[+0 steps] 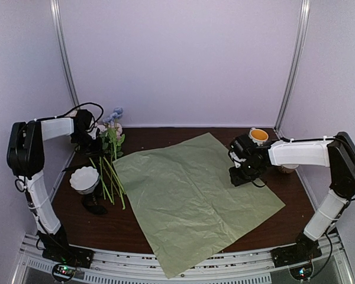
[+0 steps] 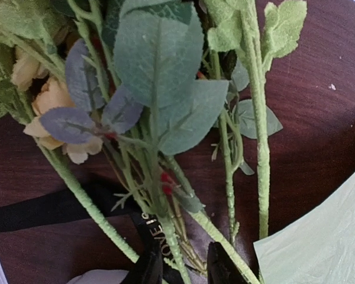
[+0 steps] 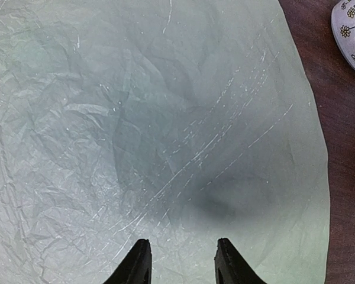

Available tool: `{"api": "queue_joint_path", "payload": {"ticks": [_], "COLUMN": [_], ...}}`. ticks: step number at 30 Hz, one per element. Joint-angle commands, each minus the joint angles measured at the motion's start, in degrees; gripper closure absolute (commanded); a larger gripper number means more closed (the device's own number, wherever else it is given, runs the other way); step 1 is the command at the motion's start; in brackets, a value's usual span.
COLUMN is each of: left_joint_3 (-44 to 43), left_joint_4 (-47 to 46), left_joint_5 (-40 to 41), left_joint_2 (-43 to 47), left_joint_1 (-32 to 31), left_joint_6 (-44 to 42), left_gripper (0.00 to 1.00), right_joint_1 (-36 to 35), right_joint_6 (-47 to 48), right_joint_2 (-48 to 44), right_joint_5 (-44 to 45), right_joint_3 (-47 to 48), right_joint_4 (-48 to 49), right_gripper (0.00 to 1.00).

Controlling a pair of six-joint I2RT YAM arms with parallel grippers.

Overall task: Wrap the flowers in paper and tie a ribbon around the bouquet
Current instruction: Unfold the folded wrapping paper at the center of the board, then pick up the fake flower from the corner of the board.

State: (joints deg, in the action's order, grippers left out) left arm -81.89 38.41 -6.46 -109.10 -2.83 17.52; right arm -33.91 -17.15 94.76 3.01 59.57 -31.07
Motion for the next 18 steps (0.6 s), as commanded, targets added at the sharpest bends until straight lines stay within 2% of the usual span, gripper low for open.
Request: {"api": "queue_joint_path", "payload": {"ticks": [1,6,14,18], "left_joint_3": [-0.51,-1.69,0.22,0.6], "left_joint_4": [-3.81,-2.1,-2.11,-2.12], "left_joint_5": [-2.21,-2.31,0.05,0.57], "left_joint_2": [-2.43,-5.58,-4.64,-4.08], "left_joint_1": [0.06,0.04,0.02,0.07], "left_joint_6": [0.82,0.58,0.68,1.07], "left_gripper": [0.7,0.74,0.81,0.99], "right_joint_1": [-0.5,-0.63,-0.87,-0.98], "right_joint_6": [-1.08,-1.33,-0.55,-0.36], "right_joint_2": [-0.34,-0.28,-0.12,-0.47], "right_joint_5": [0.91,0.92,0.89,0.91], "right_joint_3": [-1.97,-2.7,-2.24,-1.92], "right_joint_4": [1.37,1.64,1.23,0.69], "right_gripper": [0.61,0.61,0.61,0.61]}}
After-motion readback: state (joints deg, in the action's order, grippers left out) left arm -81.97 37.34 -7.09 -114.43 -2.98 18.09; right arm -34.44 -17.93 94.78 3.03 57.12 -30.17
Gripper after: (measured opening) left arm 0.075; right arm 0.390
